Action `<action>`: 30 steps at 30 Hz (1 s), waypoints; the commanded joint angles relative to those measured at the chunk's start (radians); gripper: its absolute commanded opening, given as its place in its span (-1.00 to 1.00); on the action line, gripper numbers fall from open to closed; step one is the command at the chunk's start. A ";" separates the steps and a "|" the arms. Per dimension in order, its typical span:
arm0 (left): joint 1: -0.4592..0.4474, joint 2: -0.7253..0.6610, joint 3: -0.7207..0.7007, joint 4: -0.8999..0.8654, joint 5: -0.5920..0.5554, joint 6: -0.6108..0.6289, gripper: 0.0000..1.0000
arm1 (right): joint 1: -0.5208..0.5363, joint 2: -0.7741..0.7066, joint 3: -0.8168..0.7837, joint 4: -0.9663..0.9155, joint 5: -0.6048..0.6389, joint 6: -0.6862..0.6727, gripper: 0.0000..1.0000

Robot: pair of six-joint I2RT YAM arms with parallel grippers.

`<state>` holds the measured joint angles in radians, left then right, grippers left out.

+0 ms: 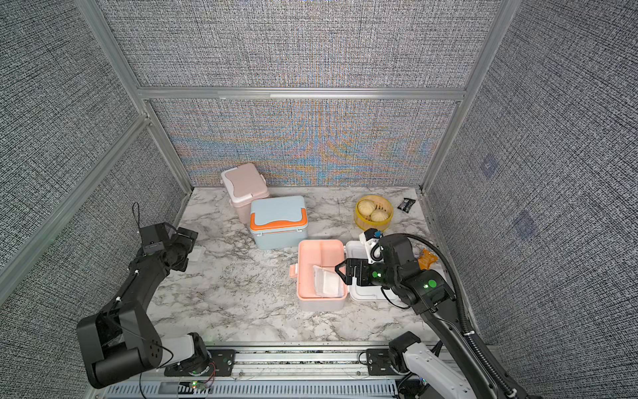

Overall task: Open first aid kits and take out gauze
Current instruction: Place the gauze at the center of the board, then pick up the gauze from the first aid kit.

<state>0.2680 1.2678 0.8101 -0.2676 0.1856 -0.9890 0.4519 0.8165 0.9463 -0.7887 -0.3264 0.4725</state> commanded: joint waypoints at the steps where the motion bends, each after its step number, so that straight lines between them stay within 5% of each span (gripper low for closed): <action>1: -0.076 -0.081 0.023 -0.159 -0.006 0.057 1.00 | 0.002 -0.012 -0.004 0.011 0.024 0.000 0.98; 6: -0.261 -0.238 0.039 -0.208 0.008 0.072 1.00 | 0.002 -0.028 -0.012 0.008 0.055 0.003 0.98; 13: -0.636 -0.321 0.098 -0.216 -0.036 0.105 1.00 | 0.002 -0.028 -0.028 0.011 0.137 0.030 0.98; 18: -0.917 -0.254 0.182 -0.254 -0.121 0.139 1.00 | 0.001 -0.006 -0.020 -0.039 0.275 0.079 0.98; 23: -1.172 -0.126 0.235 -0.249 -0.168 0.151 0.89 | -0.004 -0.021 -0.047 -0.015 0.270 0.070 0.98; 30: -1.344 0.052 0.280 -0.200 -0.163 0.140 0.68 | -0.011 -0.043 -0.082 0.004 0.255 0.052 0.98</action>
<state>-1.0515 1.2839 1.0779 -0.4927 0.0406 -0.8566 0.4435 0.7773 0.8677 -0.8005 -0.0792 0.5369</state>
